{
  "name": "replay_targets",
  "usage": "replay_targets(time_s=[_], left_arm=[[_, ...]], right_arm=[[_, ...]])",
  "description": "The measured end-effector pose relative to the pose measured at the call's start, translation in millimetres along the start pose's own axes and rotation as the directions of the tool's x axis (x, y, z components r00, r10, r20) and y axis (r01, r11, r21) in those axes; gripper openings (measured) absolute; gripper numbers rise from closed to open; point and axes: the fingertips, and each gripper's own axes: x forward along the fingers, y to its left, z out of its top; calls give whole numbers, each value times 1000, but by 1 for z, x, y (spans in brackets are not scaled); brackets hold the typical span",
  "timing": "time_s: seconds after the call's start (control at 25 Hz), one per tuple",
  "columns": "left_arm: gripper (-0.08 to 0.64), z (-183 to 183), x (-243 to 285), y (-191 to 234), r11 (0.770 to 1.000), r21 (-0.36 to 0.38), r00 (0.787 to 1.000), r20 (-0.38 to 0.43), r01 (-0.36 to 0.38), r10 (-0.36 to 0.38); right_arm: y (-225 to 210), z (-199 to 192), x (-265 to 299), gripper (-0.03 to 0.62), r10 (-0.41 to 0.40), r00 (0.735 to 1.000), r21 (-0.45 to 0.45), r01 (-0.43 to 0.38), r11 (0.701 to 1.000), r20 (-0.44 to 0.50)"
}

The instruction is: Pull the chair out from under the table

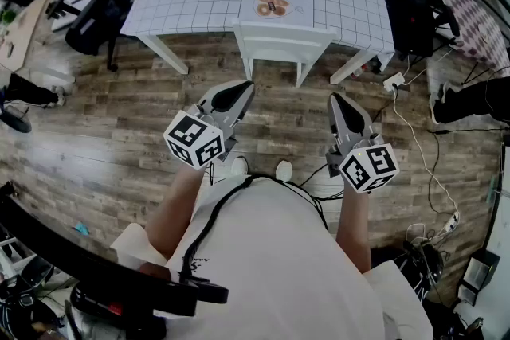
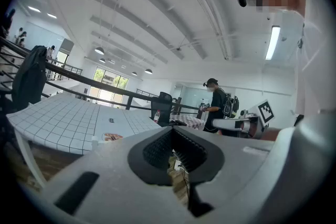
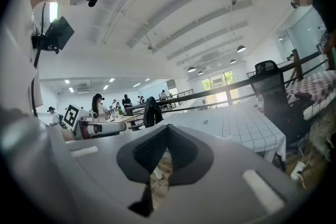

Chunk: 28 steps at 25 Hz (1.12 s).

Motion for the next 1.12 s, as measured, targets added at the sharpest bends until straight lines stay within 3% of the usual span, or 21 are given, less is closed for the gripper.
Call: replay_targets(time_s=[0.4, 1.12], left_arm=[[4, -2, -4, -16, 1000, 15, 1000, 9, -15, 15], [5, -16, 9, -47, 998, 24, 998, 17, -65, 65]], right_arm=[[1, -5, -18, 2, 20, 1000, -15, -20, 1000, -18], [-11, -16, -49, 5, 145, 988, 14, -145, 989, -48]])
